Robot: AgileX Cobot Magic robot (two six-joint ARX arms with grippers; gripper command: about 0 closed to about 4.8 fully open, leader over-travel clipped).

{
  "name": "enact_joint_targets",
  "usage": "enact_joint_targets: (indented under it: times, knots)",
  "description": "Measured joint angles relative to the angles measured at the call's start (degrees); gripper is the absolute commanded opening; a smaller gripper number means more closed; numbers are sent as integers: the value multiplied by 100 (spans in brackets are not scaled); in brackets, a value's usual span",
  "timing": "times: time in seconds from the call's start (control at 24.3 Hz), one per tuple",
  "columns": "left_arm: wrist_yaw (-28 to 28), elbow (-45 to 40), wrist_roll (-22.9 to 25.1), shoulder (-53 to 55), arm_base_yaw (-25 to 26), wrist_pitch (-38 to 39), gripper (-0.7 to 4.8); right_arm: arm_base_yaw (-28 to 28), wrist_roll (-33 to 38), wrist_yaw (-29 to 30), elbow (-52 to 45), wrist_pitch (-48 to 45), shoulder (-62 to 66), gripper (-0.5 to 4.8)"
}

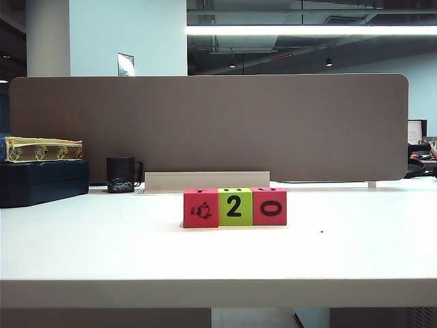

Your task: Select the appropriate blocks from the scattered letter blocks on the table and arrange them in a row to spell out "THU".

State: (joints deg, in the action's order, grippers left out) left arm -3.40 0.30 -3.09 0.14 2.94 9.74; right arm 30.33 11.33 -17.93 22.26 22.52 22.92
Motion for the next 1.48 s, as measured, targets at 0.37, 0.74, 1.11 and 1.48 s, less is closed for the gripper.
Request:
enact_joint_targets:
  times: [0.37, 0.74, 1.11, 1.48]
  knots:
    - [-9, -2, 0, 0, 0, -2, -5, -2194, 284, 1126, -870, -1368, -501, -5]
    - [-11, -2, 0, 0, 0, -2, -5, -2841, 50, 1484, -1932, -2063, -1655, -5]
    - [-9, -2, 0, 0, 0, -4, -5, -2968, -769, 1672, -2186, -1801, -1932, -5]
    - [-9, -2, 0, 0, 0, -4, -5, -2970, -1134, 1687, -2186, -1145, -2216, -4]
